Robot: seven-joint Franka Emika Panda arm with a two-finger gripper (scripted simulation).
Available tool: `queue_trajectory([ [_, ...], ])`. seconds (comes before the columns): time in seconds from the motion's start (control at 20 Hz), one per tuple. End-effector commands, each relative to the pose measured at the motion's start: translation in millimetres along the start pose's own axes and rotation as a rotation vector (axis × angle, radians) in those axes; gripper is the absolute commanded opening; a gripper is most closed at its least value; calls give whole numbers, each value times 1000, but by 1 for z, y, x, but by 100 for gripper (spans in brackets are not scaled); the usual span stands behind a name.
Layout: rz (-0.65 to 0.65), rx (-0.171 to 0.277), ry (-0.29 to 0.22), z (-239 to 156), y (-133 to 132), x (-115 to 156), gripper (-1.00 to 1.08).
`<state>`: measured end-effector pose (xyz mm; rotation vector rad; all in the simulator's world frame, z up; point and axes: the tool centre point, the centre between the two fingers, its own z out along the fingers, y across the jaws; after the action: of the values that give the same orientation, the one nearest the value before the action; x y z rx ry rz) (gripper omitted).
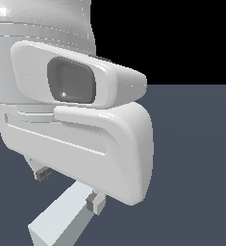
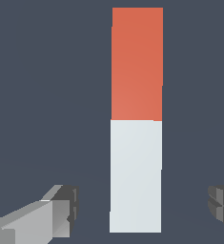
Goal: Insert the peg into the horizontal hole in a box.
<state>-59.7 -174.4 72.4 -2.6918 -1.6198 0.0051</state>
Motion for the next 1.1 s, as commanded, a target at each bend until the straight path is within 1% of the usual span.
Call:
queue_trajectory([
  [0.0, 11, -2, 2, 1, 0, -3, 100],
  [0.25, 6, -1, 1, 6, 0, -2, 100],
  [0.7, 10, -1, 2, 45, -1, -2, 100],
  [0.95, 10, -2, 3, 52, -1, -2, 100],
  [1.0, 10, -2, 3, 52, -1, -2, -100],
  [1.05, 10, -2, 3, 52, -1, -2, -100],
])
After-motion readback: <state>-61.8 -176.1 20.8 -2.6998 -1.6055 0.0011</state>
